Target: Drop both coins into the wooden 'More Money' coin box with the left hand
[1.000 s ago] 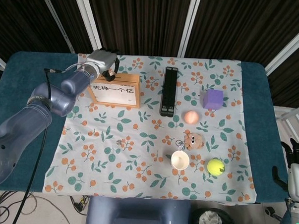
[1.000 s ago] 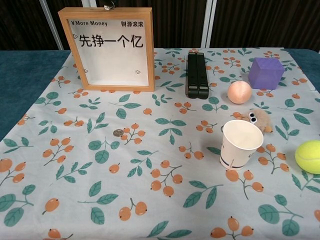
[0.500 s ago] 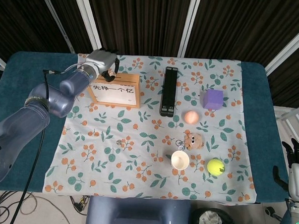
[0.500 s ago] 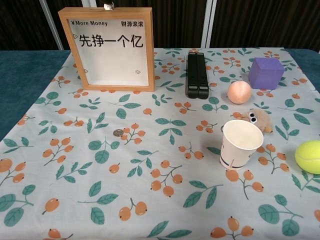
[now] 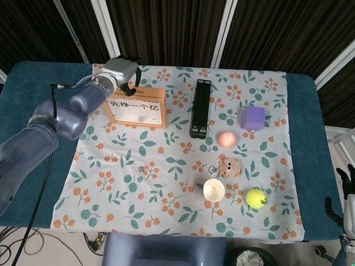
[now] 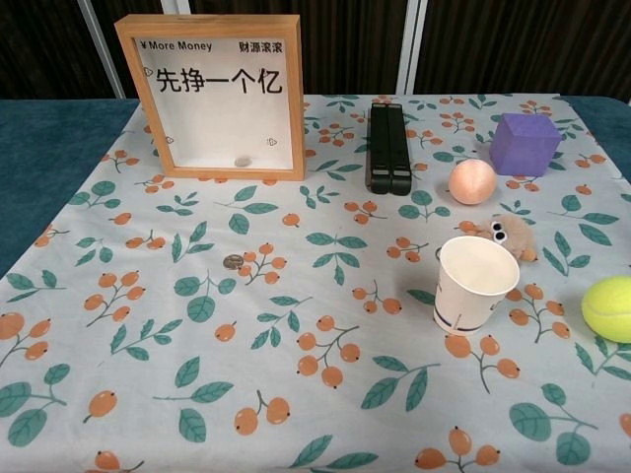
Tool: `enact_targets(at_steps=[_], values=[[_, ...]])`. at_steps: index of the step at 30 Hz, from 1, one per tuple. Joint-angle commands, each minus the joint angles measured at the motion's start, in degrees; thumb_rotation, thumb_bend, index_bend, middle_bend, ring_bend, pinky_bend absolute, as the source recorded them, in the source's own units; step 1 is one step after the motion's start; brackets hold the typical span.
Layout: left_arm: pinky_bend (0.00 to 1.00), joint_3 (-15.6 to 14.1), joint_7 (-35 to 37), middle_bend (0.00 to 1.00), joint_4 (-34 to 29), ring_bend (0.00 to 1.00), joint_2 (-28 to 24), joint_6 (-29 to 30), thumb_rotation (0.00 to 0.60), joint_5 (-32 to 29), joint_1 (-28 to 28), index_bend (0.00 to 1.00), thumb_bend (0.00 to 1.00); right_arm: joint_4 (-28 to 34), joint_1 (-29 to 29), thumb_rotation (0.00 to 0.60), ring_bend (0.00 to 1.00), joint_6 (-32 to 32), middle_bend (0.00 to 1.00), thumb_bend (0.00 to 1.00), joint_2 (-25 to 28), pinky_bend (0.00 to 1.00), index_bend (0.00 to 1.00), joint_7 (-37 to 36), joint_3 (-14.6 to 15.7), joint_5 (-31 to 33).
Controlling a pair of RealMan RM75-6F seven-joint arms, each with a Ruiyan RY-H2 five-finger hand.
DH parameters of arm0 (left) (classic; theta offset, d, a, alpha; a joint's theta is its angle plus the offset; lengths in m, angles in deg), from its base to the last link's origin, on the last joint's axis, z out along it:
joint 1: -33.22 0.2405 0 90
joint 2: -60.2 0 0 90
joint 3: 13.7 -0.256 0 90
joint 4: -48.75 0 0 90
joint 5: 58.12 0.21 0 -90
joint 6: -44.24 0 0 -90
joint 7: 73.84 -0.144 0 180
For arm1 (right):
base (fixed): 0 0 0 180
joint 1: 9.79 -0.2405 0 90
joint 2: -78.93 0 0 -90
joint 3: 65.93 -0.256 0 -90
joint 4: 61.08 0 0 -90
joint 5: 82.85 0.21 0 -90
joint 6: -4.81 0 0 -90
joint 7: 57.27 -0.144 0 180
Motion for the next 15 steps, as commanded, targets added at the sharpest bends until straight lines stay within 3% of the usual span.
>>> enact_targets(at_steps=[1, 4, 7, 15], values=[[0.00, 2.7, -0.3, 0.00, -4.1, 0.00, -3.0, 4.6, 0.600, 0.4, 0.6, 0.48, 0.38, 0.0, 0.0, 0.600, 0.00, 0.1, 0.02, 0.51, 0.0, 0.00, 0.15, 0.0, 0.0, -0.1], [0.00, 6.4, -0.2, 0.00, -10.5, 0.00, -6.9, 12.1, 0.600, 1.5, 2.6, 0.47, 0.38, -0.1, 0.0, 0.600, 0.00, 0.2, 0.02, 0.51, -0.1, 0.00, 0.15, 0.0, -0.1, -0.1], [0.00, 9.7, -0.9, 0.00, -21.0, 0.00, -12.1, 24.1, 0.600, 4.6, 7.1, 0.48, 0.34, -0.2, 0.0, 0.600, 0.00, 0.4, 0.02, 0.51, -0.2, 0.00, 0.15, 0.0, -0.2, 0.0], [0.00, 11.0, -7.5, 0.00, -42.7, 0.00, -21.1, 43.5, 0.600, 13.8, 20.5, 0.44, 0.27, 0.0, 0.1, 0.600, 0.00, 0.5, 0.02, 0.51, -0.4, 0.00, 0.15, 0.1, -0.3, 0.2]])
